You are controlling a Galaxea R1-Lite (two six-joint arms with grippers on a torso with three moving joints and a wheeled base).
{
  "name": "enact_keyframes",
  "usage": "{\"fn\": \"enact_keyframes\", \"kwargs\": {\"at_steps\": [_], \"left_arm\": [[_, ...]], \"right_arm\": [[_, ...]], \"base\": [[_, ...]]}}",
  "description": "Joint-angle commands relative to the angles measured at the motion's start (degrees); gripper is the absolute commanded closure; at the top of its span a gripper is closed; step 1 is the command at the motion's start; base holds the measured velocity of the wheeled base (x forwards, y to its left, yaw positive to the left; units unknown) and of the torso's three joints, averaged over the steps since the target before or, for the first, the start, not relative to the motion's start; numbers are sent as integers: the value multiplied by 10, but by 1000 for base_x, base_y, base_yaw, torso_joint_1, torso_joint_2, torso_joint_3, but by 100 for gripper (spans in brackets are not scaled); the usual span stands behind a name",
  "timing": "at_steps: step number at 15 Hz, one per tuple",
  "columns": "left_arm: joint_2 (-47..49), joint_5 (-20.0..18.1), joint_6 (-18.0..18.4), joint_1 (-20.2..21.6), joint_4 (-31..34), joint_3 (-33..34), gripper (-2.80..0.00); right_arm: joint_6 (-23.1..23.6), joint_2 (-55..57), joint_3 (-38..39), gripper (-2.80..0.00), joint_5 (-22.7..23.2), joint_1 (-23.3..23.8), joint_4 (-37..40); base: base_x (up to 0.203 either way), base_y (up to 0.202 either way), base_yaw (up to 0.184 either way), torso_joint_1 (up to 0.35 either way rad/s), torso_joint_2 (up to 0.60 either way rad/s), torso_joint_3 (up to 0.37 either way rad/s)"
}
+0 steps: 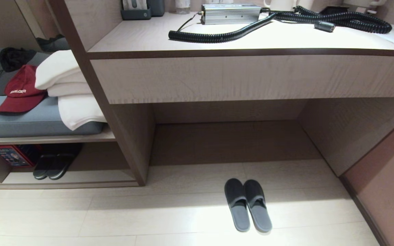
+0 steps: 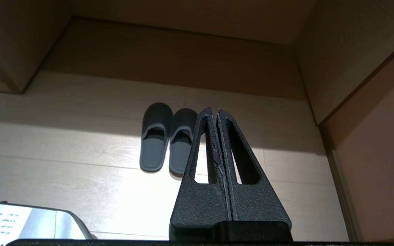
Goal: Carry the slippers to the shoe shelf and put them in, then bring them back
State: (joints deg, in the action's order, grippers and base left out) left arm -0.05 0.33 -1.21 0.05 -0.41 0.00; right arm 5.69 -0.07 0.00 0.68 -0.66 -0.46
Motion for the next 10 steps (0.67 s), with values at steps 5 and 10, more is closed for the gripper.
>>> {"fn": "enact_keyframes", "kwargs": {"at_steps": [5,10], "left_arm": [[0,0,0,0,0,0,0],[0,0,0,0,0,0,0]], "right_arm": [[0,1,0,0,-1,0,0],[0,1,0,0,0,0,0]], "base": [[0,0,0,2,4,200],[0,0,0,3,4,205]]}}
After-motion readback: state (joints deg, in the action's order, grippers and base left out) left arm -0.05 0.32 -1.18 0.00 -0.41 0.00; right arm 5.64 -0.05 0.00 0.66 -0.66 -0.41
